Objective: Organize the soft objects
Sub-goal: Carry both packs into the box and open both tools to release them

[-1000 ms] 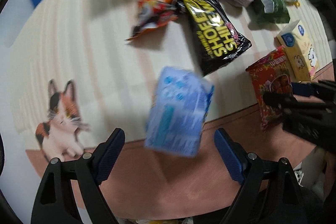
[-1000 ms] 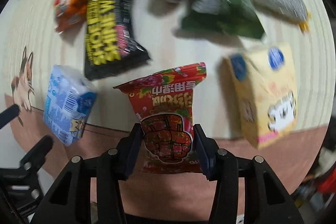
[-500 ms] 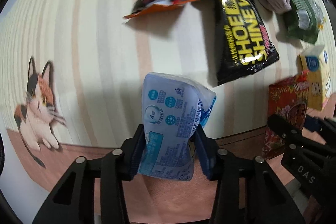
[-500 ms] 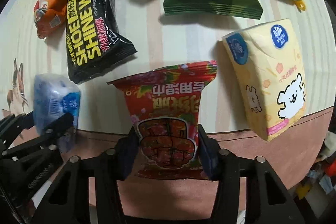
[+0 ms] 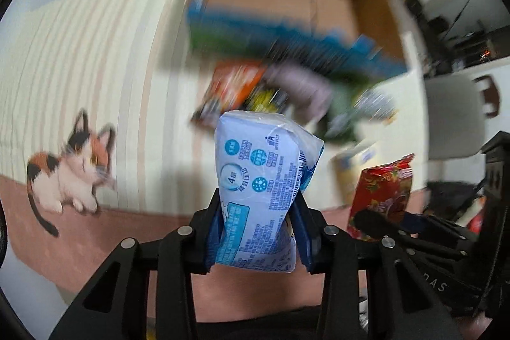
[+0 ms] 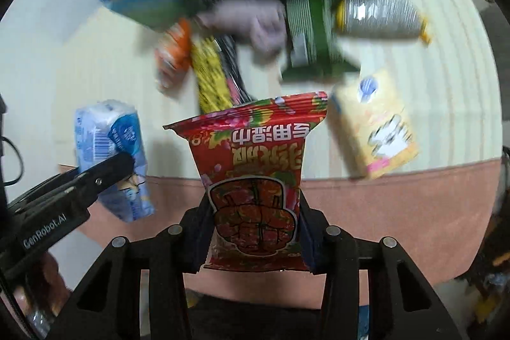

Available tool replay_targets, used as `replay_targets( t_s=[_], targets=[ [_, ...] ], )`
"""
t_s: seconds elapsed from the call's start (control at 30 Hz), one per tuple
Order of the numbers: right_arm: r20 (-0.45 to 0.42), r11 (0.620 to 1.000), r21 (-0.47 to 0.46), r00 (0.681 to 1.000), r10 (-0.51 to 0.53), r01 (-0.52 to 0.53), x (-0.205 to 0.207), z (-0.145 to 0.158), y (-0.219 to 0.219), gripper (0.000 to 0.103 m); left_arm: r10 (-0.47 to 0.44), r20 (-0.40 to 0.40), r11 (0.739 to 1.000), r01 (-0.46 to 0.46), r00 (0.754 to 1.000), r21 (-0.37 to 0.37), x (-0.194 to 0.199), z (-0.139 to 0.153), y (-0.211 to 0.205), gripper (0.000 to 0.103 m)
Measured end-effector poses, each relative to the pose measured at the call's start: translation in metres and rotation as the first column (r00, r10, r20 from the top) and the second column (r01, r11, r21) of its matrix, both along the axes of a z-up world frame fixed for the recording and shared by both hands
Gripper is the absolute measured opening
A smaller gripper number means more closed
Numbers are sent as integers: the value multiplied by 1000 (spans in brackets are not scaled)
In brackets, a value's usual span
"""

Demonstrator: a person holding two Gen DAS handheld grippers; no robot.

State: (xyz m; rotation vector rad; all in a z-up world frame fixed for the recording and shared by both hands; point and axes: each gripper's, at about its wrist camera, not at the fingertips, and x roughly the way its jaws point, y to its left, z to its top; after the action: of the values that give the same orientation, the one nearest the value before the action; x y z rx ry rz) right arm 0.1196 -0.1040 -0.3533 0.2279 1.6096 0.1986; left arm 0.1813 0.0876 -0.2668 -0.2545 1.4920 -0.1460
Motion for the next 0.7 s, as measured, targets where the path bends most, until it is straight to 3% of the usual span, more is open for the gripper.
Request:
replay_targets(
  t_s=[0.17, 0.27, 0.33, 0.53, 0.7],
  targets=[
    [118, 998, 57, 993, 22, -29, 82, 85, -20, 48, 0, 106, 999, 5, 994, -42, 82, 53, -23, 37],
    [184, 999, 13, 982, 32, -35, 141, 103, -28, 48, 27, 118, 998, -20, 993, -56, 144, 59, -33, 37],
    [189, 999, 10, 982, 28, -30, 174, 101, -34, 48, 39, 100, 997, -33, 994, -65, 177, 55, -41, 37],
    [140, 998, -32, 988, 60, -57, 267, 65, -35, 48, 43, -17, 996, -45, 999, -79, 279, -5, -61, 37],
    [79, 995, -67, 994, 75, -69, 320, 16, -32, 48, 50, -113, 994, -60, 992, -92, 318, -56, -75, 37]
  ],
)
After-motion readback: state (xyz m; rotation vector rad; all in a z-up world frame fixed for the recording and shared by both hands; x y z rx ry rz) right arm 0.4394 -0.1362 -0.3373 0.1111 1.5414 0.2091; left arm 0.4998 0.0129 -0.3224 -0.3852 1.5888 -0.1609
